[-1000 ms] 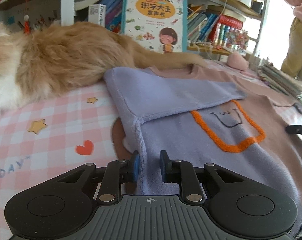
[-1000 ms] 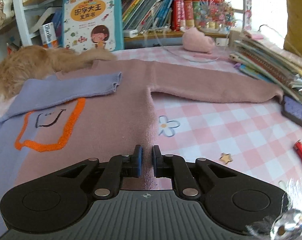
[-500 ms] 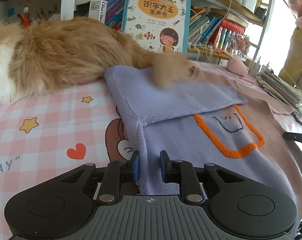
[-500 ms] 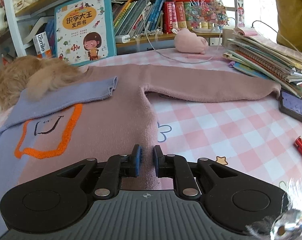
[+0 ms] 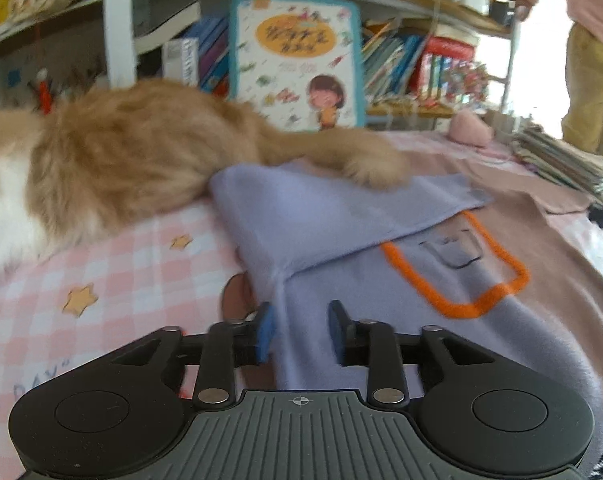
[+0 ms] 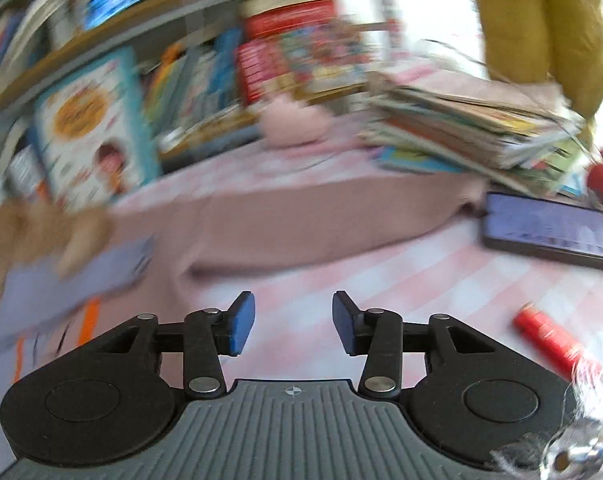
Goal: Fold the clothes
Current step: 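Move the right gripper to the pink sleeve cuff and grasp it, then fold the pink sleeve across the sweater body with the right gripper and release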
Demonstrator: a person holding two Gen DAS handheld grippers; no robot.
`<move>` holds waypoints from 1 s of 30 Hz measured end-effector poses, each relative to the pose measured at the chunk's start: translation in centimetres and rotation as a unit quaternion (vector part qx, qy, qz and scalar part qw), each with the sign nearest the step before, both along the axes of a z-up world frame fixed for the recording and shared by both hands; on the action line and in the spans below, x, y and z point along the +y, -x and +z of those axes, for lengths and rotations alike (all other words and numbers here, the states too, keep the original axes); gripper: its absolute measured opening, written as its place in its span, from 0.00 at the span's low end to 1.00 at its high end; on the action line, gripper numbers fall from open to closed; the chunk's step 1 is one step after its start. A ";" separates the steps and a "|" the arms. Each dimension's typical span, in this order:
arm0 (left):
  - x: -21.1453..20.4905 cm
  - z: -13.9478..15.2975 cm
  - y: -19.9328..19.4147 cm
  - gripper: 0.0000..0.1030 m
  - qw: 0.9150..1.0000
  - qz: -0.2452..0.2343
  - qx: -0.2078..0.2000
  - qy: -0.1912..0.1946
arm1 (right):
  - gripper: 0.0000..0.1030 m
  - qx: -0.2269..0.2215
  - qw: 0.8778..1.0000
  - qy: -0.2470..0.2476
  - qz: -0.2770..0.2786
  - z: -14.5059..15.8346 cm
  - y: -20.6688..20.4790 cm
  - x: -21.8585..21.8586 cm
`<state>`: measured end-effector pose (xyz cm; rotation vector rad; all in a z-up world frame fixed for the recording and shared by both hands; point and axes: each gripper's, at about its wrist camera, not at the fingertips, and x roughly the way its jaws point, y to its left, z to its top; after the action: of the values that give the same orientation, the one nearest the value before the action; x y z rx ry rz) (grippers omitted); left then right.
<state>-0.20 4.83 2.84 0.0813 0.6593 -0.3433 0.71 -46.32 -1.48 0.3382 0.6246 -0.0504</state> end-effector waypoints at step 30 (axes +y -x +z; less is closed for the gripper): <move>-0.9 -1.4 -0.1 0.56 0.999 -0.042 0.025 0.016 | 0.06 0.010 0.978 -0.114 -0.174 -1.2 -8.4 -10.5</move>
<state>-0.09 3.92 1.42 0.0711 0.7012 -0.4377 9.10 -56.82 -2.72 0.6685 0.5861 -0.3191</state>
